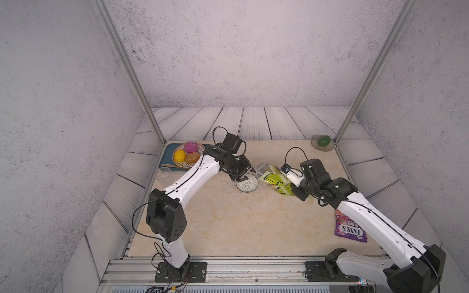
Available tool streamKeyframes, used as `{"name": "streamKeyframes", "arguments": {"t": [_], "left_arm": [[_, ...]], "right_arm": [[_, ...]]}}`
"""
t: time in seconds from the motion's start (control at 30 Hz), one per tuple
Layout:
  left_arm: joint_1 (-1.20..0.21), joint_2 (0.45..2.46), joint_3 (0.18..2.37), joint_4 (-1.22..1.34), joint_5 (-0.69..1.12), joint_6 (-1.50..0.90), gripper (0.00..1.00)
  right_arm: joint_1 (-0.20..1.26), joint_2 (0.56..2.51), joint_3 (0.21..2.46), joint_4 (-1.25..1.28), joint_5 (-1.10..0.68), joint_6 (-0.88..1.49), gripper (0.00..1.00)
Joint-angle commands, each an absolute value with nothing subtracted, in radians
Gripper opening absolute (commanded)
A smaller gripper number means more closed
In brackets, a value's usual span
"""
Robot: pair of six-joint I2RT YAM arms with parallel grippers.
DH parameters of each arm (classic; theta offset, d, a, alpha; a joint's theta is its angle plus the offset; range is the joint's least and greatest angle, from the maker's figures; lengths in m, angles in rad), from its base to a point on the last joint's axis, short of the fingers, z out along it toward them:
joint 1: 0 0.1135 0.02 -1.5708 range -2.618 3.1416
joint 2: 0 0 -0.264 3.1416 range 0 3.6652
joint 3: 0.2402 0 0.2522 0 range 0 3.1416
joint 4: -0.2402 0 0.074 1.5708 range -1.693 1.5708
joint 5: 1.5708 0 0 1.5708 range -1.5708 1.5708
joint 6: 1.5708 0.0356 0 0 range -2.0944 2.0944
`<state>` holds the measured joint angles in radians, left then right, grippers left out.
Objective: Pour the oats into the breakfast bowl
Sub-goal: Pour the oats into the bowl.
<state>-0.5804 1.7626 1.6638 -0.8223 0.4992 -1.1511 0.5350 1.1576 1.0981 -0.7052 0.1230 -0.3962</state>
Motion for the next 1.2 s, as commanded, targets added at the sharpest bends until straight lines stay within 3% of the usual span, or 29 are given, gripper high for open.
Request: {"name": "streamKeyframes", "arguments": {"t": [0.0,0.37,0.47,0.63,1.17], "left_arm": [[-0.597,1.773,1.672,-0.794,0.510,-1.186,0.49],[-0.633,1.836,1.685,-0.733,0.518,-1.254,0.38],[-0.641,1.848,1.682,-0.730,0.524,-1.262,0.27],[-0.646,1.856,1.671,-0.772,0.550,-1.234,0.00],[-0.643,1.888,1.611,-1.083,0.488,-0.991,0.00]], "right_arm": [[0.539,1.122,1.140,-0.539,0.115,-0.384,0.00],[0.540,1.113,1.144,-0.526,0.107,-0.458,0.00],[0.539,1.121,1.142,-0.507,0.135,-0.476,0.00],[0.540,1.143,1.149,-0.500,0.178,-0.527,0.00],[0.534,1.205,1.184,-0.492,0.259,-0.682,0.00]]}}
